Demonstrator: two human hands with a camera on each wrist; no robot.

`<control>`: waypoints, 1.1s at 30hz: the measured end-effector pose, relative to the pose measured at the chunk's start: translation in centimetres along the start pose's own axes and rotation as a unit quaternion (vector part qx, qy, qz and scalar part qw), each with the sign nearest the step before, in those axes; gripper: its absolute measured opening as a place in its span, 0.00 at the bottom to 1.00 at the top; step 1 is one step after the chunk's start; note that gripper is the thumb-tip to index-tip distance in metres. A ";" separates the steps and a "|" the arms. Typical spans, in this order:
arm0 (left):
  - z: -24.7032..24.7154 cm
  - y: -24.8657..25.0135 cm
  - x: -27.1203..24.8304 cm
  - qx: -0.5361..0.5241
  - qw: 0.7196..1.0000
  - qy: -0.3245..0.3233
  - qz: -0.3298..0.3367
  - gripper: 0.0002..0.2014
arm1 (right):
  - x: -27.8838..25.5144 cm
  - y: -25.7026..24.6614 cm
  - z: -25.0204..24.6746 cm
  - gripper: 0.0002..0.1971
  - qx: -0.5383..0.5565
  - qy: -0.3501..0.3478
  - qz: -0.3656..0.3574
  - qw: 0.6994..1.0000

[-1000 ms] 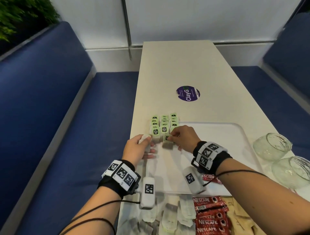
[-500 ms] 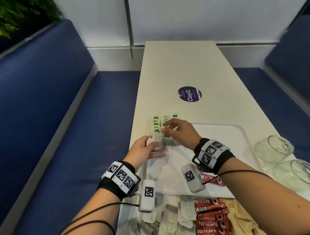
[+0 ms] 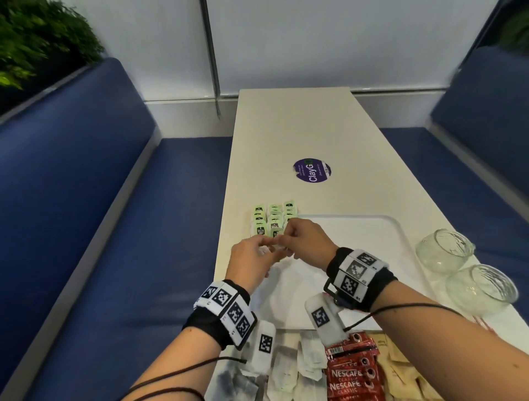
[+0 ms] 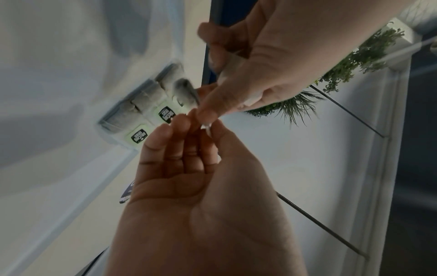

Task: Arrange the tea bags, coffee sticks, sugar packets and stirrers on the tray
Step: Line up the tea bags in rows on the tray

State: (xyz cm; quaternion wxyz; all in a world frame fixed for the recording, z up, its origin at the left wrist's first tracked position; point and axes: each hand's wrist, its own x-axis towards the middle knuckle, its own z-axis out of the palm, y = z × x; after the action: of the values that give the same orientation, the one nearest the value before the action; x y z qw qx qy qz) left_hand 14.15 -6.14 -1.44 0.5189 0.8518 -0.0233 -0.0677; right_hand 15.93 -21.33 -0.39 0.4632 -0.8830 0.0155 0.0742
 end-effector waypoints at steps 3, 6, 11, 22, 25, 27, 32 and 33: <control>0.2 -0.1 0.2 0.035 0.999 -0.007 0.017 0.07 | -0.8 -0.6 0.3 0.14 0.026 -0.025 -0.007 0.999; -0.3 -0.6 0.5 0.082 0.996 -0.006 0.024 0.10 | -0.9 -0.2 0.0 0.13 -0.015 -0.019 -0.023 0.999; -0.7 -1.8 0.4 0.032 0.999 -0.043 -0.009 0.06 | -0.2 0.8 0.3 0.06 -0.091 -0.049 -0.035 0.994; -3.8 -4.9 3.1 -0.178 0.958 0.105 -0.201 0.10 | 2.8 1.8 2.5 0.04 -0.136 -0.033 -0.012 0.990; -4.0 -5.0 3.4 -0.215 0.948 0.113 -0.205 0.05 | 3.9 1.2 3.1 0.05 -0.130 -0.020 -0.030 0.991; -4.0 -5.0 3.5 -0.247 0.939 0.104 -0.216 0.08 | 4.5 0.8 3.4 0.06 -0.127 -0.015 -0.028 0.991; -3.8 -4.8 3.8 -0.309 0.914 0.091 -0.245 0.19 | 5.3 0.2 3.6 0.07 -0.137 -0.004 -0.017 0.990; -3.8 -4.6 3.8 -0.312 0.913 0.085 -0.247 0.21 | 5.2 0.1 3.5 0.09 -0.126 0.001 -0.020 0.992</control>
State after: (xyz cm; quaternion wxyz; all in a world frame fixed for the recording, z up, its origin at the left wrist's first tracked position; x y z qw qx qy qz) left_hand 18.25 -1.13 -4.13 0.7253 0.6274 0.2544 -0.1244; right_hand 20.69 -18.35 -3.19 0.3492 -0.9347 -0.0114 0.0659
